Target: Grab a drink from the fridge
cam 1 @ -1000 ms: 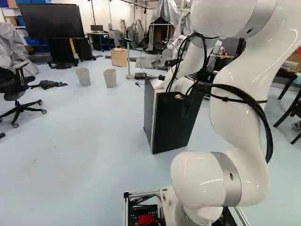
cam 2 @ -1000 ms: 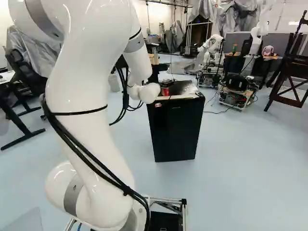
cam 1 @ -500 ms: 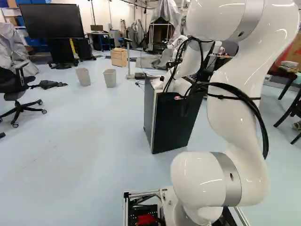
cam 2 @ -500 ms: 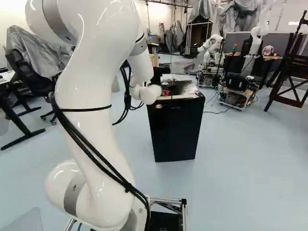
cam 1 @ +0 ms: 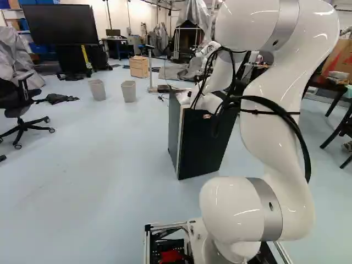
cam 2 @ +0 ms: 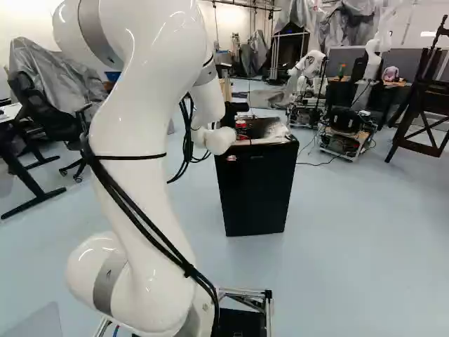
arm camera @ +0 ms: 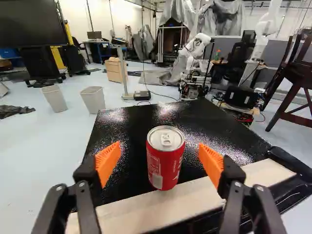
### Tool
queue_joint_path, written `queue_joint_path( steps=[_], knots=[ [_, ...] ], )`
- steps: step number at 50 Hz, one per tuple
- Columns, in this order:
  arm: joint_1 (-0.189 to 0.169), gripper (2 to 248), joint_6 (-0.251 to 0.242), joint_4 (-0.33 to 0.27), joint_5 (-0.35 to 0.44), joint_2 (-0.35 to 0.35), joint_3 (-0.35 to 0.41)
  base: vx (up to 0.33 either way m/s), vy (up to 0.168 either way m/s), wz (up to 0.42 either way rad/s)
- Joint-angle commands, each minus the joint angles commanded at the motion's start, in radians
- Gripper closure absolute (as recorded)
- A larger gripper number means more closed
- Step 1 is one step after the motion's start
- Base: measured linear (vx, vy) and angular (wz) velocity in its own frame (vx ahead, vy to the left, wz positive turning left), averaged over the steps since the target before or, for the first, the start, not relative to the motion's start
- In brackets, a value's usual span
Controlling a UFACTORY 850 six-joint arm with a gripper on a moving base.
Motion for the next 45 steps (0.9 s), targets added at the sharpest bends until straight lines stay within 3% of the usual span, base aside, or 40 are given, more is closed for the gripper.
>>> queue_joint_path(
  steps=[1, 5, 6, 10, 11, 15, 16, 45],
  knots=[
    [0.000, 49, 0.000, 0.000, 0.000, 0.000, 0.000, 0.000, 0.000, 0.000],
    [0.000, 49, 0.000, 0.000, 0.000, 0.000, 0.000, 0.000, 0.000, 0.000],
    [0.000, 88, 0.000, 0.000, 0.000, 0.000, 0.000, 0.000, 0.000, 0.000],
    [0.000, 88, 0.000, 0.000, 0.000, 0.000, 0.000, 0.000, 0.000, 0.000],
    [0.000, 125, 0.000, 0.000, 0.000, 0.000, 0.000, 0.000, 0.000, 0.000],
    [0.000, 125, 0.000, 0.000, 0.000, 0.000, 0.000, 0.000, 0.000, 0.000],
    [0.000, 156, 0.000, 0.000, 0.000, 0.000, 0.000, 0.000, 0.000, 0.000],
    [0.000, 158, 0.000, 0.000, 0.000, 0.045, 0.001, 0.000, 0.000, 0.000]
  ],
)
